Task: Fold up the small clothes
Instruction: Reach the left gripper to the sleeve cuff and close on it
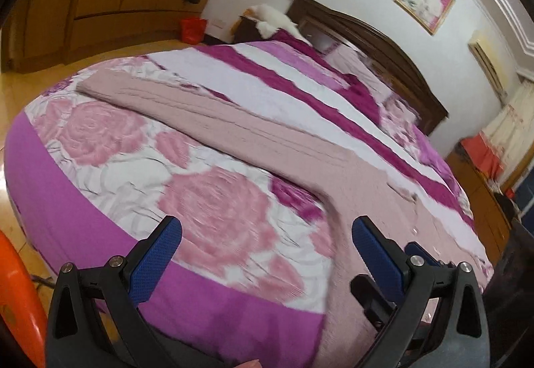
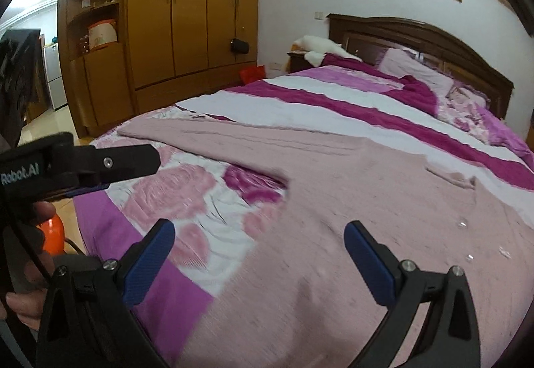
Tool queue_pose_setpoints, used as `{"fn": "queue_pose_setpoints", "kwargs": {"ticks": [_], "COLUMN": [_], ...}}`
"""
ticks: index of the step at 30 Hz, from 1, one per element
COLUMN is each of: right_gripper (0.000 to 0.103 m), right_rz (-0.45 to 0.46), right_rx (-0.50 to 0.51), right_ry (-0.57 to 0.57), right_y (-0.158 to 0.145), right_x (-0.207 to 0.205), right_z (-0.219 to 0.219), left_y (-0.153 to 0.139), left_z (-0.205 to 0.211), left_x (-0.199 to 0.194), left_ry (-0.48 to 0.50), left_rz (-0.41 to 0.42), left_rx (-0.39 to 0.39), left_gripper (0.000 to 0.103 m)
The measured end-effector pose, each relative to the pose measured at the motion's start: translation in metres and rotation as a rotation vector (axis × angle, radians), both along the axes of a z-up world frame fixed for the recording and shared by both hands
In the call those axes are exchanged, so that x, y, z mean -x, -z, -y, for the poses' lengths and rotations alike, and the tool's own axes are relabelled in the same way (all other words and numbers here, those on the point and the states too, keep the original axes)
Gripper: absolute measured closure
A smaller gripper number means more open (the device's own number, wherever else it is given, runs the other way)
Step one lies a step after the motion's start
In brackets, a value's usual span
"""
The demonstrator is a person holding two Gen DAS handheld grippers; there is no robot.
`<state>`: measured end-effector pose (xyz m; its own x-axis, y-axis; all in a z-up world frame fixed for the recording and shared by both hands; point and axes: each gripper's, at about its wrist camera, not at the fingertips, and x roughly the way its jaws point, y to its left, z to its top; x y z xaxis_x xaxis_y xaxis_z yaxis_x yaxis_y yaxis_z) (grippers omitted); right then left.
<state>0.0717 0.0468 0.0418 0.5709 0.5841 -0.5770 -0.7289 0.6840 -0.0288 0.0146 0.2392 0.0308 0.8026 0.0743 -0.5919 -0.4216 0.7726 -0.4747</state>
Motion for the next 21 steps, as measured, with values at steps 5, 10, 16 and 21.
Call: {"fn": "queue_pose_setpoints", "kwargs": {"ticks": [5, 10, 16, 21], "right_gripper": [0.000, 0.000, 0.000, 0.000], "right_rz": [-0.034, -0.060, -0.076, -0.098], "right_rx": [-0.033, -0.041, -0.028, -0.029], "right_ry": [-0.021, -0.038, -0.041, -0.039], "right_y": [-0.003, 0.000, 0.009, 0.015], "right_x": [-0.008, -0.017, -0.022, -0.027], "right_z": [-0.031, -0.056, -0.071, -0.076], "left_y": [0.014, 0.022, 0.035, 0.067], "left_z": [-0.041, -0.079, -0.127, -0.180], "left_x": [-0.001, -0.002, -0.002, -0.002], "left_ry": [-0.060, -0.130, -0.204, -0.274], "left_rz": [0.025, 0.028, 0.031, -0.028], "left_rx": [0.125, 0.141, 0.140, 0.244], "left_gripper": [0.019, 0.019, 0.019, 0.019]}}
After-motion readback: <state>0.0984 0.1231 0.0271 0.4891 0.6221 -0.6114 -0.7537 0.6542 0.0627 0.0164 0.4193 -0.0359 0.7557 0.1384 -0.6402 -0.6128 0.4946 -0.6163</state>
